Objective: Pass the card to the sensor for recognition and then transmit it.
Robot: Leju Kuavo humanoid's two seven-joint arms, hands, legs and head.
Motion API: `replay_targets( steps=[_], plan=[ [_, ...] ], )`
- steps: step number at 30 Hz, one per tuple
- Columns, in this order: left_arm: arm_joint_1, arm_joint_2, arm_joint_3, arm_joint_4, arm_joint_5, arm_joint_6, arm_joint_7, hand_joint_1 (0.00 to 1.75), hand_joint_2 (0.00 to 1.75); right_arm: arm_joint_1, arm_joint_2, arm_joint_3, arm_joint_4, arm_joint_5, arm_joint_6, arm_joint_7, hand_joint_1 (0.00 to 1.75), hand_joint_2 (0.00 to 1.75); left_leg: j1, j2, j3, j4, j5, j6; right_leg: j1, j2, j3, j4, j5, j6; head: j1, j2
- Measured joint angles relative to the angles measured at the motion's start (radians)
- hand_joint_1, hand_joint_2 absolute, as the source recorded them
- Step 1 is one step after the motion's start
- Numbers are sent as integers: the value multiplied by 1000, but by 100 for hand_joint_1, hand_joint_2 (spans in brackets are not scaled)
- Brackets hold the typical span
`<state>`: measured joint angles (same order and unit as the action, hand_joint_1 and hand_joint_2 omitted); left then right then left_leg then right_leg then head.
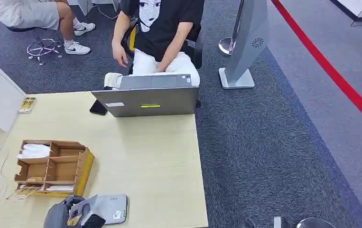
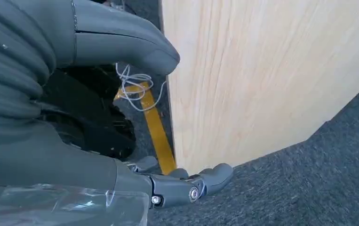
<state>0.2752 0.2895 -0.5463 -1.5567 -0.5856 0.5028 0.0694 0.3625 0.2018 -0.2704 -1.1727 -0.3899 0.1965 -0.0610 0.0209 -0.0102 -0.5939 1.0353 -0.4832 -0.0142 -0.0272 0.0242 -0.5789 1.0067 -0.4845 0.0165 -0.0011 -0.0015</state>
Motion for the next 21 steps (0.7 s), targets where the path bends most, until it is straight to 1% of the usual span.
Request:
replay_targets(
  steps=[6, 14, 17, 21],
  plan=[
    [-20, 2, -13, 27, -6, -3, 5, 175, 175, -7, 8, -15, 0, 8, 8, 8, 0, 175, 0, -1, 0, 0, 0, 0, 0, -1, 1, 0, 0, 0, 0, 0],
    [-23, 3, -20, 30, -6, -3, 10, 175, 175, -8, 16, -35, -2, 18, 22, 15, 0, 175, 0, -1, 2, 0, 0, 0, 0, -1, 3, 0, 0, 0, 0, 0],
    [-22, 3, -20, 31, -4, 10, -19, 175, 175, -7, 17, -39, -2, 18, 33, 15, 0, 175, 0, -1, 2, 0, 0, 0, 0, -1, 3, 0, 0, 0, 0, 0],
    [-22, 3, -20, 31, -5, 14, -26, 175, 175, -7, 21, -44, -2, 18, 35, 15, 0, 175, 0, -1, 2, 0, 0, 0, 0, -1, 3, 0, 0, 0, 0, 0]
  ],
)
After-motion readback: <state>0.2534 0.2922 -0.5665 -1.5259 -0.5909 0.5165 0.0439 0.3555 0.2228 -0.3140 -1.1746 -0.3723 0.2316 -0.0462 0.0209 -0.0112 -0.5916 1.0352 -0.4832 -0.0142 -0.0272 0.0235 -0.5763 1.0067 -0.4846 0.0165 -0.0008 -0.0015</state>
